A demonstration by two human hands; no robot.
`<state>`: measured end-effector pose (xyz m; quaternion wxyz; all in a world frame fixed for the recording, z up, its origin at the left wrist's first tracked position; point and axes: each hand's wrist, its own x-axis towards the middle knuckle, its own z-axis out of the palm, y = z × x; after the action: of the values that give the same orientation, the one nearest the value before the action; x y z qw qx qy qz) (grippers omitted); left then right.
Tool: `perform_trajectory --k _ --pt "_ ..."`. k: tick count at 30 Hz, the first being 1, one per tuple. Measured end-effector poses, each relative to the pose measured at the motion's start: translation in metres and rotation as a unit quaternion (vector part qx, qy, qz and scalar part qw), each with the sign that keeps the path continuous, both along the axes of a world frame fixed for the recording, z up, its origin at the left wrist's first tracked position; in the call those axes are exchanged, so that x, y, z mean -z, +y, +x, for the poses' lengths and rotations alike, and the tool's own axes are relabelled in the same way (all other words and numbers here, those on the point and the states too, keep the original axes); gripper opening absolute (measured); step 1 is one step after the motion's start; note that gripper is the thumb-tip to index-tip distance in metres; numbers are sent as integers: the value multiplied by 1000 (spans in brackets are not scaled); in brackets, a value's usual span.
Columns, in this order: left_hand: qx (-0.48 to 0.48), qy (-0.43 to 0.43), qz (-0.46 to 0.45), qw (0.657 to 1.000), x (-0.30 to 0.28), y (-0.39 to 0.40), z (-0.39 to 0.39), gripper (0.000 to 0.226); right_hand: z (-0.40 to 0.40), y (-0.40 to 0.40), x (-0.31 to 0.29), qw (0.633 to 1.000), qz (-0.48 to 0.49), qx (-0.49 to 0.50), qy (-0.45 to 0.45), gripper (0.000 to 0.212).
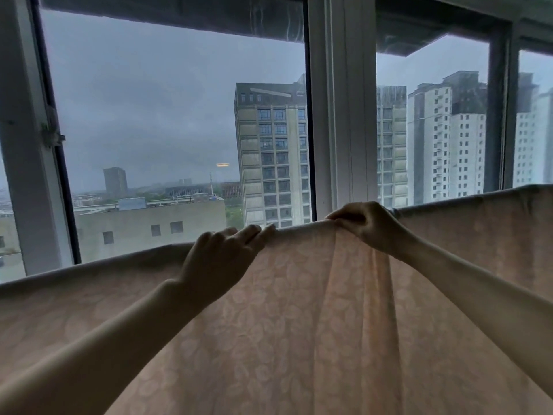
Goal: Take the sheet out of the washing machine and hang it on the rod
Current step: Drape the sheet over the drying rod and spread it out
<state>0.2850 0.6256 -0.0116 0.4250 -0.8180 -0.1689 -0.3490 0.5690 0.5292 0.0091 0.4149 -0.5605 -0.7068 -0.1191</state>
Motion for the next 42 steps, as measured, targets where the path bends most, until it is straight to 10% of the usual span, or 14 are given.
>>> perform_trajectory --k 7,29,42 --pt "-9 -8 43 999 5 -6 0 57 -5 13 7 991 116 68 -6 16" --pt "57 -6 56 997 1 -9 92 62 31 -5 11 996 24 64 53 20" --pt "81 -80 -8 993 2 -17 112 28 62 2 12 993 95 40 -59 14"
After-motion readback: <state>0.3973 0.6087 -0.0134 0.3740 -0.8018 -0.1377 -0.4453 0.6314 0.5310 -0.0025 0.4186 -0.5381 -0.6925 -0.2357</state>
